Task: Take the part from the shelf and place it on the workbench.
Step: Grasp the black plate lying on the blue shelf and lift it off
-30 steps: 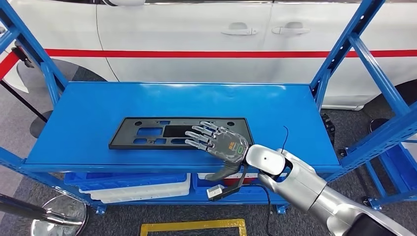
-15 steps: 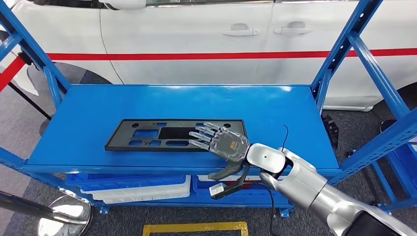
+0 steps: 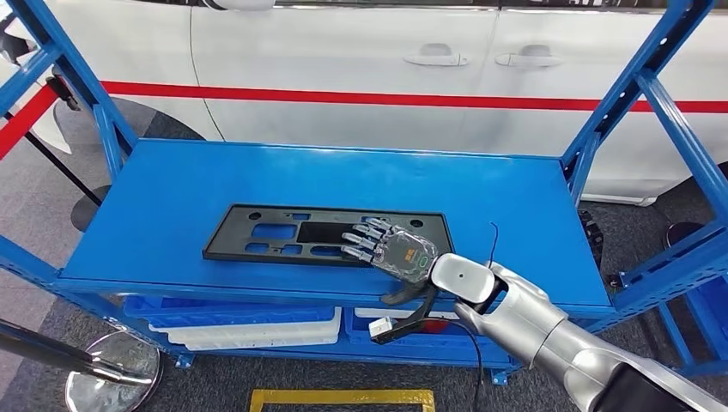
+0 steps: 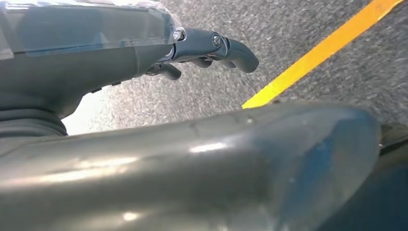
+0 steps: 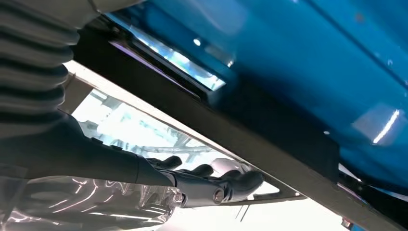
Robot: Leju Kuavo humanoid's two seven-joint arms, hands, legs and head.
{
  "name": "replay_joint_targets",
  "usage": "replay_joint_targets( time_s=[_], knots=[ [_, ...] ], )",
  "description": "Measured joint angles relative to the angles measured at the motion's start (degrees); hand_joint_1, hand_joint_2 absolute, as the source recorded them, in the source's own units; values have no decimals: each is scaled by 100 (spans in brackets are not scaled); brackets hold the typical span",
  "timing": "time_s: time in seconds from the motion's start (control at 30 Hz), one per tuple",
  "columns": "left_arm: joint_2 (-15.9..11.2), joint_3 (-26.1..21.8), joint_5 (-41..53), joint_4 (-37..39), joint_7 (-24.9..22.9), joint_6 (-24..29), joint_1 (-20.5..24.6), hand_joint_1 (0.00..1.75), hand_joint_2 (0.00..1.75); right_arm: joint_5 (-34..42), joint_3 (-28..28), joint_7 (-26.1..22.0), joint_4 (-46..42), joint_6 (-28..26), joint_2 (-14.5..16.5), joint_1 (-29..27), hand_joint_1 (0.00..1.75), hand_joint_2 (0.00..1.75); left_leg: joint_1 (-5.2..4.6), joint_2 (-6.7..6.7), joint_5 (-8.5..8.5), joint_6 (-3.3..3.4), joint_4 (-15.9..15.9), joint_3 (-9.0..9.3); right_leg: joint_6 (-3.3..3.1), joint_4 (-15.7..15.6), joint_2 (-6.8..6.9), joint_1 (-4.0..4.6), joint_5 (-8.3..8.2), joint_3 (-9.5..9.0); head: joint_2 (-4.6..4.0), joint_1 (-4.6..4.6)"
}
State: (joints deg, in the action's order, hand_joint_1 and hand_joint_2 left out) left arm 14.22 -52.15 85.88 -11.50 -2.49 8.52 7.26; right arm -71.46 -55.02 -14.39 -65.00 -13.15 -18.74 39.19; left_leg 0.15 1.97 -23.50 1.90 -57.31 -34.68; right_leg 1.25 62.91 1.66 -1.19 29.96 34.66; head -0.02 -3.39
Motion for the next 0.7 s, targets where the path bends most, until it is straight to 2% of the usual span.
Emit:
replay_joint_targets(
  time_s=[0.07, 0.1, 0.13, 0.17, 0.23, 0.27, 0.3, 0.37, 0.4, 0.47, 0.5, 0.57, 0.6, 0.63, 0.67, 0.7],
  knots=[
    [5, 2, 0, 0, -3, -5, 7, 0, 0, -9, 1, 46, 107, -44, 64, 15, 0, 175, -1, 16, 0, 26, 1, 1, 25, 746, -65, -16, 313, 346, 0, 1],
    [8, 2, 0, 0, -5, -9, 2, 0, 0, -13, 1, 65, 152, -66, 97, 17, 0, 175, -2, 25, -4, 27, -2, 4, 32, 1021, -77, -20, 374, 482, 0, 1],
    [8, 2, 0, 0, -8, -13, -5, 0, 0, -17, 3, 85, 186, -85, 136, 22, 0, 175, -2, 34, -9, 26, -7, 9, 31, 1101, -80, -21, 326, 533, 0, 1],
    [9, 3, 1, 0, -9, -15, -9, 0, 0, -21, 9, 101, 215, -99, 180, 34, 0, 175, -2, 40, -18, 20, -15, 18, 21, 946, -80, -20, 170, 474, 0, 1],
    [14, 5, 2, 0, -9, -20, -12, 0, 0, -33, 22, 130, 266, -114, 273, 73, 0, 175, -6, 44, -42, -7, -37, 33, -27, 216, -40, -6, -229, 143, 0, 1],
    [16, 9, 2, 0, -9, -21, -12, 0, 0, -38, 27, 137, 289, -116, 316, 98, 0, 175, -18, 43, -54, -28, -54, 25, -54, -134, -13, 14, -344, -15, 0, 1],
    [18, 15, 2, 0, -9, -22, -13, 0, 0, -42, 29, 141, 307, -116, 348, 116, 0, 175, -28, 41, -56, -54, -63, 10, -75, -344, 12, 35, -386, -106, 0, 1],
    [20, 33, 2, 0, -10, -27, -18, 0, 0, -47, 29, 147, 335, -117, 382, 138, 0, 175, -41, 32, -49, -114, -59, -10, -107, -459, 17, 68, -362, -139, 0, 1],
    [20, 41, 2, 0, -10, -28, -20, 0, 0, -49, 29, 149, 345, -118, 383, 141, 0, 175, -40, 27, -51, -145, -55, -8, -130, -470, 15, 53, -374, -141, 0, 0],
    [21, 51, 2, 0, -11, -28, -22, 0, 0, -51, 29, 151, 361, -119, 364, 155, 0, 175, -36, -8, -186, -212, -222, -64, -194, -521, 36, 24, -399, -168, 0, -1],
    [20, 53, 2, 0, -11, -28, -21, 0, 0, -51, 28, 151, 367, -119, 341, 160, 0, 175, -32, -34, -345, -245, -472, -174, -221, -540, 53, 13, -408, -179, 0, -2],
    [20, 56, 2, 0, -11, -28, -23, 0, 0, -52, 26, 151, 374, -119, 279, 159, 0, 175, -19, -76, -726, -302, -1222, -525, -249, -541, 81, 30, -408, -178, 0, -2],
    [20, 56, 2, 0, -11, -28, -28, 0, 0, -52, 26, 151, 376, -118, 252, 156, 0, 175, -14, -84, -835, -319, -1536, -678, -252, -539, 90, 38, -407, -176, 0, -2],
    [20, 57, 2, 0, -12, -28, -34, 0, 0, -52, 26, 155, 376, -115, 235, 155, 0, 175, -13, -85, -835, -329, -1667, -745, -253, -537, 96, 42, -406, -176, 0, -2],
    [20, 57, 2, 0, -12, -27, -39, 0, 0, -51, 30, 158, 375, -108, 225, 157, 0, 175, -12, -86, -734, -330, -1586, -706, -251, -535, 99, 45, -405, -179, 0, -2],
    [20, 57, 2, 0, -12, -26, -40, 0, 0, -51, 37, 161, 374, -94, 222, 161, 2, 175, -12, -85, -546, -321, -1275, -553, -246, -532, 99, 45, -402, -185, 0, -2]
  ],
)
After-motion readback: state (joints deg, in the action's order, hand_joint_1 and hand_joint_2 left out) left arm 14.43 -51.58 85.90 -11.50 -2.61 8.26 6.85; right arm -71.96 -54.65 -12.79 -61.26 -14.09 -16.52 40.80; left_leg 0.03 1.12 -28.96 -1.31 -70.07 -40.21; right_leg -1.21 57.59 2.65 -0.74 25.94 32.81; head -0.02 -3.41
